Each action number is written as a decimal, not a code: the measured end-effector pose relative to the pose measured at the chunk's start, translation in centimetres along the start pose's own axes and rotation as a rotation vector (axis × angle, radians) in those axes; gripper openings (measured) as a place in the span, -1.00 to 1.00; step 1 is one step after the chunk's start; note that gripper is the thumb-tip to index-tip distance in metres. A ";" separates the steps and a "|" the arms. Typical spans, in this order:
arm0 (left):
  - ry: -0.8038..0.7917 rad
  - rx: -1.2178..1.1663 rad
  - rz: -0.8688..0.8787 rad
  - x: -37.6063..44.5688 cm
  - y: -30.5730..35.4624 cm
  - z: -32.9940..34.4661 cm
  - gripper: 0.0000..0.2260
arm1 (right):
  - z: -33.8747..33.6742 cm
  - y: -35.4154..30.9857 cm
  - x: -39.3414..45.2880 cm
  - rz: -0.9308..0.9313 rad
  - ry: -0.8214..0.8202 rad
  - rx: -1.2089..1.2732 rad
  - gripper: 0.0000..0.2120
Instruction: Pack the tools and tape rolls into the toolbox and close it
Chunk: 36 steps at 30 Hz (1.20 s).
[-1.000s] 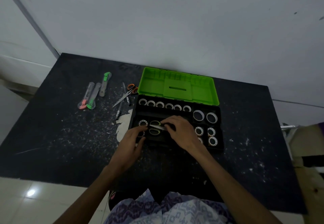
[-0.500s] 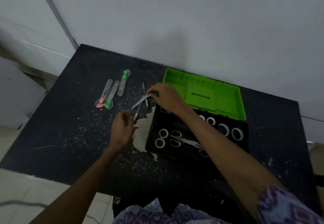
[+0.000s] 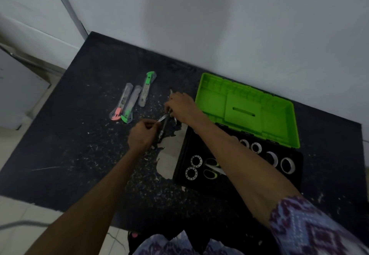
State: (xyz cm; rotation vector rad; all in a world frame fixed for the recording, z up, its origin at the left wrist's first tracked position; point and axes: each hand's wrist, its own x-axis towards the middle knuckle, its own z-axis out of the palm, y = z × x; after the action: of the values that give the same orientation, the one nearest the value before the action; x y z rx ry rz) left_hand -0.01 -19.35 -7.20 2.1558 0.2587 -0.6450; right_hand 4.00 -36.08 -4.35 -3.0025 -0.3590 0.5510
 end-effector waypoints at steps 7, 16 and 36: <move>0.052 -0.197 0.022 0.2 0.2 -1.5 -0.85 | 0.0 0.4 -0.3 -0.076 0.273 0.007 -0.85; -0.008 -0.390 0.229 -3.6 2.0 -3.8 -0.86 | -2.7 0.7 -7.5 -0.109 0.662 0.062 -0.81; -0.126 -0.235 0.277 -13.8 -0.9 5.4 -0.56 | 7.6 1.9 -29.9 0.417 0.644 0.250 -0.80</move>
State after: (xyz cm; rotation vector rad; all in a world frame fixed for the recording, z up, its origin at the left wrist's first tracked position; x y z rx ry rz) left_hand -13.97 -22.51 -3.21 1.8734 -0.0319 -0.5578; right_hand -25.44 -44.90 -1.44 -2.7972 0.3536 -0.3442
